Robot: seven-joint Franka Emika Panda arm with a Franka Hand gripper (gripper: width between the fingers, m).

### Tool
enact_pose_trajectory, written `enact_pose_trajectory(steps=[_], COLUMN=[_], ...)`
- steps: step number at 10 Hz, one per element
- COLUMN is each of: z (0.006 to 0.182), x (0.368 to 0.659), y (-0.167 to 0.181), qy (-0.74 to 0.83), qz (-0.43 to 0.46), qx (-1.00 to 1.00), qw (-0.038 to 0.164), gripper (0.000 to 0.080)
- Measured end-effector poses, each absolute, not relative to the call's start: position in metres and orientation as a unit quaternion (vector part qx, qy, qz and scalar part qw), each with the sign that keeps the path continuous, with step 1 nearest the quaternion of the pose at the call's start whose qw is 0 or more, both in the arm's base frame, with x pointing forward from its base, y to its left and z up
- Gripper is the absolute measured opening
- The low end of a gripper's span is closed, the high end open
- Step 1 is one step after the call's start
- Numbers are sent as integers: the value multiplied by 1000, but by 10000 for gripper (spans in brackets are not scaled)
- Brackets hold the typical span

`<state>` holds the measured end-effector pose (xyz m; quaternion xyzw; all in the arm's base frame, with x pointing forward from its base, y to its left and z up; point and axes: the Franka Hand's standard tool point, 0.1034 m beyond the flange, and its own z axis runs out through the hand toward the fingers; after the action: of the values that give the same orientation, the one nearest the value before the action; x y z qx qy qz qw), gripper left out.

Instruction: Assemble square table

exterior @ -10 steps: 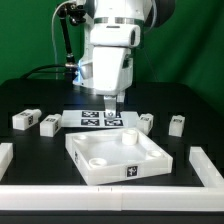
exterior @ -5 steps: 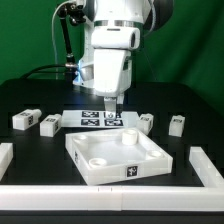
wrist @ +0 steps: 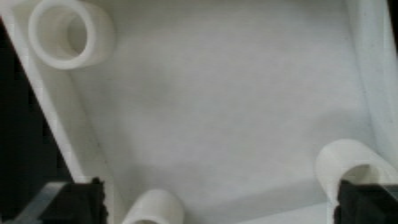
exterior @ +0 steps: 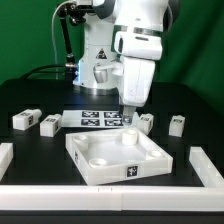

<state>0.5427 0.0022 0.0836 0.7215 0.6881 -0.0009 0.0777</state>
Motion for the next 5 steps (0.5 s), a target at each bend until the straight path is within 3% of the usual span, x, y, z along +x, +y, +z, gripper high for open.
enact_pose_trajectory(steps=[3,5], z=[81,67], x=[539,519], y=[-2,-23], qy=[738,793], qz=[-14,-59], qx=[670,605], qw=[75,48], gripper=[650,650])
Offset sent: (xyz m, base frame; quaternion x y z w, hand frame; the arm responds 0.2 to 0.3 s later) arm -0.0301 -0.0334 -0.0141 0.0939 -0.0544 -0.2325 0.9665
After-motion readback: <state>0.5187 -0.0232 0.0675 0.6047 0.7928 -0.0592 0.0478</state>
